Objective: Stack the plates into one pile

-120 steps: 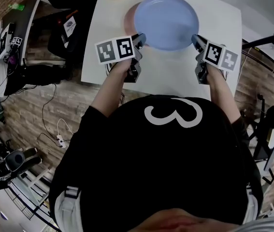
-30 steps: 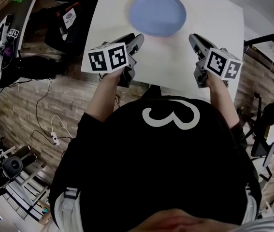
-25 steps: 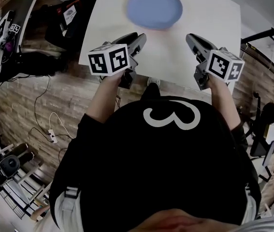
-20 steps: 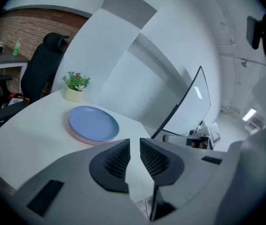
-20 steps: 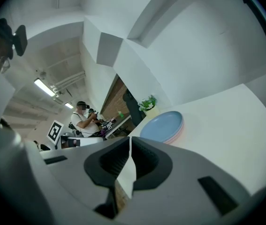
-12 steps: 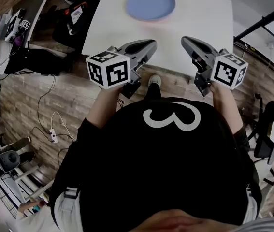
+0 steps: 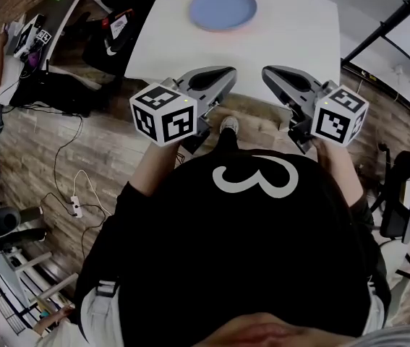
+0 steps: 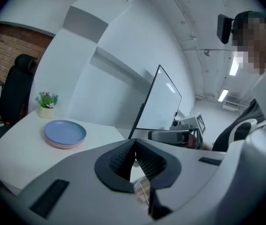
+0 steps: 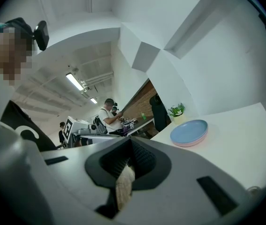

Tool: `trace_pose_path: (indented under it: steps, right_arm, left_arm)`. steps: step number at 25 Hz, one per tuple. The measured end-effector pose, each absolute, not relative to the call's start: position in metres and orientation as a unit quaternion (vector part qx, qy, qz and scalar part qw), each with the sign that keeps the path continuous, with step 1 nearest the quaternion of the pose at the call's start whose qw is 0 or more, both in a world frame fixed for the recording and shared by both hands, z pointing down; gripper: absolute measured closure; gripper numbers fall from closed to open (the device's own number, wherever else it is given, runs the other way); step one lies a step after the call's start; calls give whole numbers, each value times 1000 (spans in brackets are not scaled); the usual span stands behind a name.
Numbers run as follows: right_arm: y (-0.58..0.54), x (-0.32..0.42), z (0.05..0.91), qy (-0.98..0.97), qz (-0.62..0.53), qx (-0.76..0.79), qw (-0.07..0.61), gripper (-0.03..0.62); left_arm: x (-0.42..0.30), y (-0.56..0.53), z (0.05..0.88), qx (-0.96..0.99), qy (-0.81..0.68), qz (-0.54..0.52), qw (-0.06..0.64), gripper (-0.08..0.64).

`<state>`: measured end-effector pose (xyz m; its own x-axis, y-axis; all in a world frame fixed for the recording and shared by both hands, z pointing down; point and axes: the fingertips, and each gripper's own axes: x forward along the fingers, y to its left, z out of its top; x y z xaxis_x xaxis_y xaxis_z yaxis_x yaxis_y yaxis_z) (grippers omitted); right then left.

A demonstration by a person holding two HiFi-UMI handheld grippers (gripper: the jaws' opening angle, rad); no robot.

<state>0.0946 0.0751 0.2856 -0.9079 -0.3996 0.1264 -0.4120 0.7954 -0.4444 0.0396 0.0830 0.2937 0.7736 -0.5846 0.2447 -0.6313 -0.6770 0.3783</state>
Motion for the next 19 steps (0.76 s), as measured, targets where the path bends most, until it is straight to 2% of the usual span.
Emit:
trace_pose_path:
  steps: [19]
  right_arm:
    - [126,103,276,-956,206,208,14,568]
  left_arm:
    - [56,136,283,923,-332,62,185,543]
